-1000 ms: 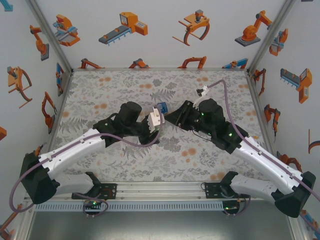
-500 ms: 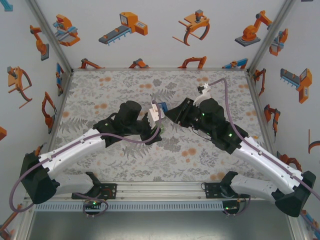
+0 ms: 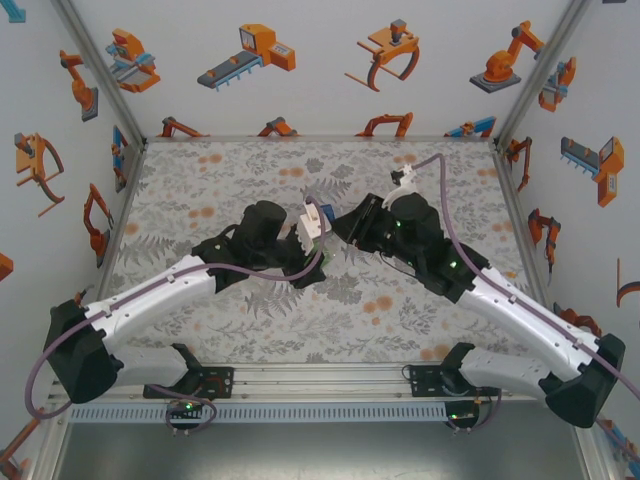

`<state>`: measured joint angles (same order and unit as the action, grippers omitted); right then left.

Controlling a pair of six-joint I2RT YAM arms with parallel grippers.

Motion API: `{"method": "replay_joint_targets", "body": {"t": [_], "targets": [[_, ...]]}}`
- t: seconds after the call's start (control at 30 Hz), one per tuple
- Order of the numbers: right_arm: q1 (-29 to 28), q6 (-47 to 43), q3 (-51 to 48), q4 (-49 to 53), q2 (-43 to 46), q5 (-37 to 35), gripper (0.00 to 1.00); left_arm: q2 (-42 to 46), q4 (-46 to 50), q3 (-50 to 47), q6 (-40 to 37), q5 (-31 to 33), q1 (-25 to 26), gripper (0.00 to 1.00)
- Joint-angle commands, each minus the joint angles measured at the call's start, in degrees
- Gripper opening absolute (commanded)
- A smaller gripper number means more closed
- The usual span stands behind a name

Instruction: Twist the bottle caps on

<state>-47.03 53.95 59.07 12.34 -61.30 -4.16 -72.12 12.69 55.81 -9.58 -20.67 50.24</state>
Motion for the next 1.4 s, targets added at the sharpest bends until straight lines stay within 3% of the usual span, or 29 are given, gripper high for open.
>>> {"method": "replay_joint_targets", "body": {"t": [0.0,0.3,0.5,0.73,1.0,1.2,1.37], "targets": [[-0.5,-1.1,1.3,7.1,-2.3,1.9,0.0,0.6,-6.9,3.0,-1.8,-3.5,0.3,0.0],[-0.5,1.5,1.5,10.5,-1.6,1.8,0.0,0.9,-5.5,3.4,-4.1,-3.8,0.1,0.0],[-0.5,-6.4,3.4,10.7,1.5,2.0,0.45,1.9,-0.3,2.4,-8.2,-5.6,0.1,0.0],[-0.4,-14.4,6.8,12.0,2.7,3.7,0.73,4.2,-1.7,-2.2,-9.2,-8.6,0.2,0.0],[-0.4,-30.0,11.1,13.4,3.9,10.5,0.73,5.1,1.1,-3.3,-12.5,-13.4,0.3,0.0],[-0.4,-49.7,11.9,14.9,6.1,28.1,0.64,6.1,4.9,-3.0,-16.2,-16.9,0.2,0.0],[-0.4,-63.5,10.8,17.7,8.5,37.7,0.62,7.0,7.2,-3.2,-17.6,-18.1,0.5,0.0]]}}
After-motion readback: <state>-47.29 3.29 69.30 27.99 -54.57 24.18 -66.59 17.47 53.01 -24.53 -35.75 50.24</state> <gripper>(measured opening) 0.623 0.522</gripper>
